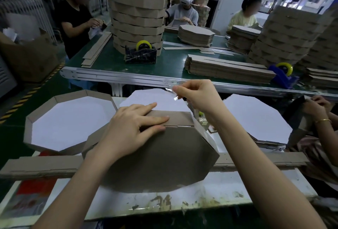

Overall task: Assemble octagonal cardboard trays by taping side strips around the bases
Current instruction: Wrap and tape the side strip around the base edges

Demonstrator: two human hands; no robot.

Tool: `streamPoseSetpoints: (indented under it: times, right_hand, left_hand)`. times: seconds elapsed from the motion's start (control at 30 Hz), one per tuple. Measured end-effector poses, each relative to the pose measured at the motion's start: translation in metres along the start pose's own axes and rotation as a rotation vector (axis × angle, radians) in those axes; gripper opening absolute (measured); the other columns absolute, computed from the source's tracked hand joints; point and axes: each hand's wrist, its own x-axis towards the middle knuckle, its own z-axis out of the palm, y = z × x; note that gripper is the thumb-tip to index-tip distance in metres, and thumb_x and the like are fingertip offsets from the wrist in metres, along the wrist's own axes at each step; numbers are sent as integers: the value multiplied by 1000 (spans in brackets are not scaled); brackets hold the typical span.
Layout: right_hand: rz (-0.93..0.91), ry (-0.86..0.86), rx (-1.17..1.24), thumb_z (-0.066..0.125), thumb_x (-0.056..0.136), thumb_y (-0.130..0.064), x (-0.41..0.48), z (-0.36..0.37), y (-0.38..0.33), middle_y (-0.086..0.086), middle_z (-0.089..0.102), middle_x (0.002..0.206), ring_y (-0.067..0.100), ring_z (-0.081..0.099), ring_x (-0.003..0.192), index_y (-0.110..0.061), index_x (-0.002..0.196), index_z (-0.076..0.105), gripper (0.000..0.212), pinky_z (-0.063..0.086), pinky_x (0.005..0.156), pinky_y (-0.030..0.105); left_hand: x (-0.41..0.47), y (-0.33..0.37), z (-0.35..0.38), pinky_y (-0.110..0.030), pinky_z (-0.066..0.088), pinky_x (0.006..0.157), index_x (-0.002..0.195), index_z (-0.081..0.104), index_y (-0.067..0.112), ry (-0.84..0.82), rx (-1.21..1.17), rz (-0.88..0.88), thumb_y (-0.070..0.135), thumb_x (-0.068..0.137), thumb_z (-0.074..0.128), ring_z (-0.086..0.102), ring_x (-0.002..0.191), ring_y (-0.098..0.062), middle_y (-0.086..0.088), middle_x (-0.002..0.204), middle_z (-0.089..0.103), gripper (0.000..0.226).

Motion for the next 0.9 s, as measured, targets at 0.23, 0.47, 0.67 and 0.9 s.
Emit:
streamPoseSetpoints:
  times: [0.23, 0.47, 0.67, 0.9]
  right_hand:
    - [48, -6, 54, 74, 88, -25, -21, 4, 2, -3, 71, 66, -3, 46, 42, -12, 73, 72, 20, 34, 41, 9]
    - [3, 47, -30, 77, 86, -26, -24, -2, 17, -4, 69, 77, 4, 59, 66, -14, 93, 71, 15, 47, 62, 17]
    - [40, -170, -107, 79, 83, -24, -29, -6, 27, -6, 72, 100, 0, 66, 85, -19, 110, 67, 30, 54, 91, 30]
    - [-66, -194, -84, 81, 80, -17, -19, -4, 26, -6, 69, 98, 27, 67, 94, -25, 103, 66, 29, 55, 93, 32]
  left_hand:
    - [-11, 9, 6, -37, 44, 87, 110, 70, 41, 119, 8, 27, 59, 87, 42, 60, 108, -26, 0, 121, 68, 40]
    - [-14, 7, 4, -33, 33, 98, 117, 62, 52, 36, -17, 8, 60, 84, 43, 49, 122, -16, 10, 136, 56, 39]
    - [-18, 7, 8, -38, 33, 104, 124, 56, 48, 91, -73, -6, 61, 87, 49, 44, 129, -16, 12, 140, 52, 40]
    - [-20, 4, 9, -38, 33, 102, 124, 55, 50, 128, -67, 14, 63, 85, 46, 44, 129, -16, 14, 140, 51, 42]
